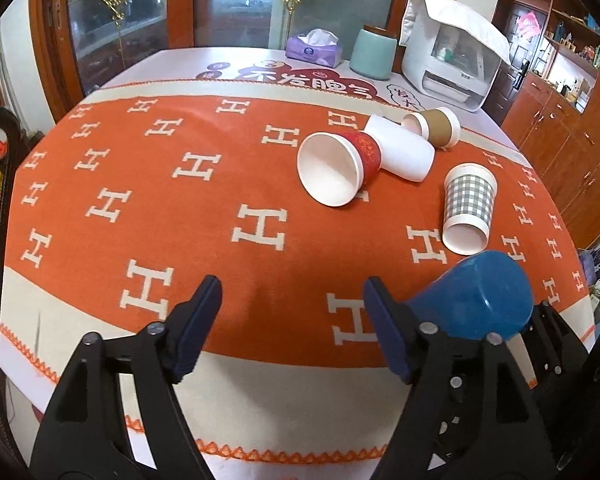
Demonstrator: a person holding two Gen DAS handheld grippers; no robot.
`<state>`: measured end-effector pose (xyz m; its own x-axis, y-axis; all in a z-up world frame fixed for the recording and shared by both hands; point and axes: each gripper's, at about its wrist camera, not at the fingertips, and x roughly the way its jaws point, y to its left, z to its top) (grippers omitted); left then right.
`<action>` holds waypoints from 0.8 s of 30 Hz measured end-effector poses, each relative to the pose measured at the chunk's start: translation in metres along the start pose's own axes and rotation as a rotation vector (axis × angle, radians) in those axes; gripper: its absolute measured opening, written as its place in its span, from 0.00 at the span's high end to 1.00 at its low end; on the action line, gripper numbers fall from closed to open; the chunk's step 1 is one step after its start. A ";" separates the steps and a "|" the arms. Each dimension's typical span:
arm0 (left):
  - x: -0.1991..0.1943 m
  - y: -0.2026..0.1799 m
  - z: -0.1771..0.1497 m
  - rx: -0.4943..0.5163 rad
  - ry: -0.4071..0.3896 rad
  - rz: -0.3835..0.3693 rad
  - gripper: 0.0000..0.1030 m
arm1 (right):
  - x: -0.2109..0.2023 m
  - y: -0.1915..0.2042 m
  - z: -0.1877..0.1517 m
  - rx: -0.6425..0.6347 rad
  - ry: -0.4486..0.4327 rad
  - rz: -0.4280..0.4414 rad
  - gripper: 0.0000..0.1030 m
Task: Flip cup upside down
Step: 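Carry the blue cup with the right tool, closed bottom up, toward the table, then set the blue cup rim-down on the cloth and open the right tool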
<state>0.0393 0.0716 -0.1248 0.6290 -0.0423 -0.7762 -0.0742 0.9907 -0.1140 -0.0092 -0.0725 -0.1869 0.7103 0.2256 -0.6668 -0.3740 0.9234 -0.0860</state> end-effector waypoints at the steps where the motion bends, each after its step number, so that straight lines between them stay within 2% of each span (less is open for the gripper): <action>1: -0.002 0.000 -0.001 0.005 -0.006 0.007 0.27 | 0.000 0.000 -0.001 0.002 0.002 -0.001 0.34; 3: -0.004 0.002 -0.003 0.018 -0.013 0.023 0.25 | -0.003 0.000 -0.003 0.011 0.006 0.009 0.32; 7: -0.008 0.007 -0.006 0.014 -0.017 0.032 0.21 | -0.012 -0.004 -0.002 0.034 -0.013 0.029 0.19; 18: -0.028 0.014 -0.014 0.006 -0.039 0.045 0.19 | -0.051 -0.010 0.000 0.082 -0.024 0.040 0.18; 24: -0.052 0.009 -0.014 0.013 -0.072 0.033 0.19 | -0.086 -0.015 0.005 0.102 -0.056 0.007 0.18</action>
<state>-0.0051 0.0810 -0.0944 0.6805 -0.0002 -0.7327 -0.0861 0.9931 -0.0803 -0.0620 -0.1045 -0.1248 0.7408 0.2468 -0.6248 -0.3184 0.9479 -0.0032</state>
